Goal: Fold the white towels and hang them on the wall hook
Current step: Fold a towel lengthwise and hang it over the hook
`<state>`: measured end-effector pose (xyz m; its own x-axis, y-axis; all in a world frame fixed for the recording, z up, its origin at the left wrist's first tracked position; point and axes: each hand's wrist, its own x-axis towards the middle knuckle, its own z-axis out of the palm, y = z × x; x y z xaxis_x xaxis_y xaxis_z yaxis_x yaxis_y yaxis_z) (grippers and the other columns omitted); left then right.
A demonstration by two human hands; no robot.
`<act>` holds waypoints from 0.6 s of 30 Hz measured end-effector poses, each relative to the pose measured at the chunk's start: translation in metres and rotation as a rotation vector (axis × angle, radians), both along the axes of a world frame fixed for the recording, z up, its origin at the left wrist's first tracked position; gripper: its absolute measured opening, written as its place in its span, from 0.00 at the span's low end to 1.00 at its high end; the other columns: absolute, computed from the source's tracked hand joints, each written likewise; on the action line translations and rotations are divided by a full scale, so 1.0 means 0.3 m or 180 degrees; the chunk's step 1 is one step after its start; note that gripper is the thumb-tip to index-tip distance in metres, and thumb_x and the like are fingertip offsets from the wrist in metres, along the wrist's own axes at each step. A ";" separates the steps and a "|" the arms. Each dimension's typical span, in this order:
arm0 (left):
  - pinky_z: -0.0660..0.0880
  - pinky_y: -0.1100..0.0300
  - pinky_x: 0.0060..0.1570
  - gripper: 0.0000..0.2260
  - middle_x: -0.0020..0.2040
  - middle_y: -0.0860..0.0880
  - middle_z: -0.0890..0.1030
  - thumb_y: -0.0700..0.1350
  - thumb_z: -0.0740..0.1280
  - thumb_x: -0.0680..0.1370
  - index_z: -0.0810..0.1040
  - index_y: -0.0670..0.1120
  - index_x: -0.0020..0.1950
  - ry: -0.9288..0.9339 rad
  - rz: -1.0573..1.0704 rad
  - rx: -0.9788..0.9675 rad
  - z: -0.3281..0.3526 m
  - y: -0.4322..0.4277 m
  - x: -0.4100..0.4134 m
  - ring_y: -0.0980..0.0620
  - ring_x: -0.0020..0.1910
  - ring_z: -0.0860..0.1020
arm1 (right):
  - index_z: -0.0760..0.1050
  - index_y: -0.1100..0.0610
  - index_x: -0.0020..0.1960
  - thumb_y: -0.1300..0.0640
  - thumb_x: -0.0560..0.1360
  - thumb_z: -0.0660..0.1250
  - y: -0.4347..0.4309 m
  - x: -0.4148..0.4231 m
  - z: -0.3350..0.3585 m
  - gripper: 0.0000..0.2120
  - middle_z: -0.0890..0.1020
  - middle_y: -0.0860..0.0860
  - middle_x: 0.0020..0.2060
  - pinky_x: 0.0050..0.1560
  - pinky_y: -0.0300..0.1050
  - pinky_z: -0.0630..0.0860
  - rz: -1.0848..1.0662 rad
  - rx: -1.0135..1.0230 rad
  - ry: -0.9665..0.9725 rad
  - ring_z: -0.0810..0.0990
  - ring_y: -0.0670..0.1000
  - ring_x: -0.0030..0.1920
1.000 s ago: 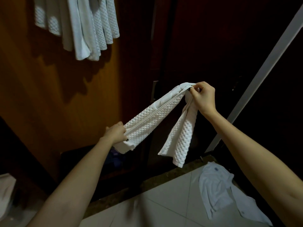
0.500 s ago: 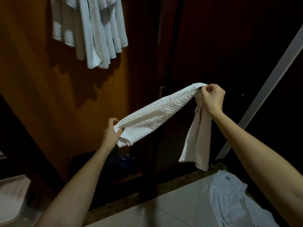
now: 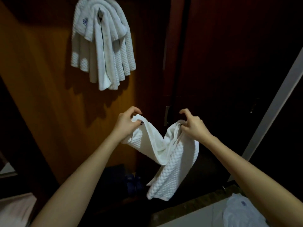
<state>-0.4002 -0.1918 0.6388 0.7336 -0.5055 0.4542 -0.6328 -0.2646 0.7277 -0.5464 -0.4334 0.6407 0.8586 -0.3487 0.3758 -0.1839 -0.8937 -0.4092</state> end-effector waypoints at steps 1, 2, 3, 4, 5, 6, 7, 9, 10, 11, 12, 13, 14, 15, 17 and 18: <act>0.69 0.71 0.35 0.14 0.44 0.58 0.79 0.42 0.71 0.71 0.72 0.61 0.45 -0.0148 -0.0046 0.0145 0.019 -0.013 -0.005 0.62 0.42 0.77 | 0.63 0.48 0.70 0.58 0.75 0.63 0.013 0.006 -0.007 0.24 0.77 0.47 0.31 0.27 0.37 0.67 0.0109 0.0063 0.0069 0.77 0.47 0.29; 0.69 0.67 0.36 0.13 0.43 0.58 0.78 0.43 0.71 0.71 0.72 0.61 0.46 -0.0255 -0.0101 0.0274 0.036 -0.024 -0.007 0.61 0.42 0.77 | 0.64 0.49 0.71 0.58 0.75 0.63 0.019 0.014 -0.015 0.25 0.78 0.47 0.33 0.29 0.36 0.67 0.0147 0.0098 0.0074 0.77 0.45 0.31; 0.69 0.64 0.36 0.13 0.43 0.58 0.78 0.44 0.71 0.71 0.72 0.61 0.47 -0.0326 -0.0147 0.0389 0.052 -0.030 -0.005 0.60 0.42 0.76 | 0.66 0.51 0.72 0.58 0.76 0.63 0.020 0.020 -0.019 0.25 0.79 0.47 0.36 0.31 0.35 0.68 0.0122 0.0118 0.0016 0.78 0.45 0.34; 0.70 0.62 0.37 0.13 0.44 0.57 0.78 0.45 0.70 0.72 0.72 0.60 0.48 -0.0355 -0.0173 0.0482 0.063 -0.031 0.000 0.59 0.42 0.76 | 0.68 0.54 0.72 0.58 0.76 0.63 0.015 0.025 -0.020 0.23 0.81 0.49 0.42 0.36 0.36 0.70 0.0038 0.0116 -0.0102 0.80 0.47 0.39; 0.70 0.62 0.38 0.12 0.45 0.56 0.78 0.45 0.70 0.72 0.72 0.59 0.49 -0.0352 -0.0171 0.0532 0.069 -0.029 0.009 0.58 0.43 0.76 | 0.70 0.56 0.71 0.58 0.77 0.63 0.007 0.028 -0.018 0.22 0.82 0.52 0.48 0.42 0.38 0.72 -0.0074 0.0087 -0.0242 0.81 0.50 0.47; 0.70 0.62 0.39 0.12 0.45 0.56 0.78 0.44 0.71 0.72 0.73 0.57 0.49 -0.0353 -0.0129 0.0522 0.068 -0.025 0.018 0.57 0.43 0.77 | 0.72 0.58 0.70 0.58 0.78 0.62 -0.003 0.031 -0.014 0.20 0.81 0.55 0.54 0.49 0.42 0.74 -0.0181 0.0070 -0.0363 0.80 0.53 0.54; 0.69 0.64 0.40 0.10 0.45 0.56 0.78 0.42 0.71 0.72 0.74 0.55 0.48 -0.0357 -0.0040 0.0426 0.061 -0.019 0.026 0.56 0.44 0.77 | 0.73 0.59 0.68 0.58 0.78 0.62 -0.011 0.033 -0.009 0.19 0.80 0.56 0.56 0.53 0.46 0.74 -0.0268 0.0066 -0.0456 0.79 0.56 0.57; 0.68 0.66 0.40 0.08 0.44 0.55 0.79 0.39 0.71 0.72 0.77 0.51 0.45 -0.0265 0.0215 -0.0002 0.037 -0.010 0.031 0.55 0.44 0.77 | 0.74 0.60 0.66 0.59 0.78 0.61 -0.023 0.039 -0.005 0.17 0.80 0.57 0.56 0.54 0.49 0.74 -0.0386 0.0021 -0.0510 0.78 0.57 0.56; 0.68 0.65 0.40 0.08 0.43 0.54 0.79 0.38 0.71 0.71 0.78 0.50 0.44 -0.0213 0.0291 -0.0198 0.033 -0.008 0.027 0.55 0.43 0.77 | 0.74 0.60 0.65 0.60 0.78 0.61 -0.030 0.041 -0.009 0.17 0.79 0.56 0.55 0.52 0.50 0.75 -0.0444 -0.0016 -0.0457 0.79 0.57 0.55; 0.69 0.66 0.40 0.09 0.43 0.55 0.80 0.37 0.71 0.71 0.78 0.50 0.44 -0.0222 0.0290 -0.0310 0.041 -0.007 0.021 0.56 0.43 0.77 | 0.75 0.60 0.64 0.60 0.78 0.61 -0.036 0.040 -0.014 0.15 0.79 0.56 0.54 0.50 0.51 0.76 -0.0513 -0.0055 -0.0339 0.79 0.58 0.53; 0.69 0.67 0.41 0.10 0.43 0.56 0.80 0.36 0.71 0.71 0.78 0.51 0.44 -0.0276 0.0228 -0.0351 0.059 -0.006 0.013 0.57 0.44 0.78 | 0.74 0.59 0.63 0.60 0.78 0.61 -0.042 0.036 -0.023 0.14 0.79 0.56 0.53 0.48 0.52 0.77 -0.0592 -0.0065 -0.0139 0.79 0.58 0.52; 0.70 0.69 0.42 0.12 0.44 0.57 0.80 0.37 0.70 0.70 0.78 0.54 0.45 -0.0345 0.0129 -0.0361 0.089 -0.004 0.008 0.58 0.45 0.78 | 0.74 0.58 0.62 0.60 0.77 0.61 -0.050 0.029 -0.035 0.14 0.79 0.56 0.53 0.47 0.52 0.77 -0.0660 -0.0030 0.0103 0.78 0.58 0.51; 0.71 0.70 0.42 0.14 0.44 0.58 0.80 0.37 0.70 0.70 0.77 0.56 0.46 -0.0426 0.0022 -0.0361 0.128 -0.001 0.005 0.60 0.45 0.78 | 0.74 0.58 0.62 0.60 0.77 0.62 -0.057 0.021 -0.051 0.14 0.78 0.56 0.54 0.47 0.51 0.76 -0.0693 0.0055 0.0329 0.78 0.58 0.52; 0.72 0.70 0.43 0.15 0.43 0.58 0.80 0.38 0.70 0.70 0.77 0.58 0.46 -0.0536 -0.0084 -0.0357 0.173 0.001 0.005 0.61 0.45 0.78 | 0.73 0.58 0.64 0.60 0.76 0.63 -0.061 0.015 -0.063 0.16 0.77 0.57 0.56 0.49 0.50 0.76 -0.0664 0.0188 0.0478 0.78 0.59 0.54; 0.73 0.67 0.48 0.14 0.44 0.58 0.81 0.38 0.69 0.70 0.78 0.58 0.46 -0.0838 -0.0285 -0.0297 0.262 -0.009 0.006 0.61 0.46 0.79 | 0.71 0.57 0.69 0.63 0.76 0.65 -0.051 0.014 -0.057 0.21 0.76 0.56 0.60 0.56 0.46 0.73 -0.0334 0.0735 0.0214 0.76 0.56 0.61; 0.73 0.66 0.50 0.12 0.44 0.58 0.82 0.39 0.69 0.71 0.80 0.57 0.46 -0.0957 -0.0387 -0.0218 0.297 -0.026 0.004 0.61 0.47 0.79 | 0.70 0.56 0.70 0.62 0.76 0.66 -0.026 0.017 -0.034 0.22 0.76 0.54 0.61 0.59 0.42 0.72 -0.0041 0.1084 -0.0154 0.75 0.52 0.63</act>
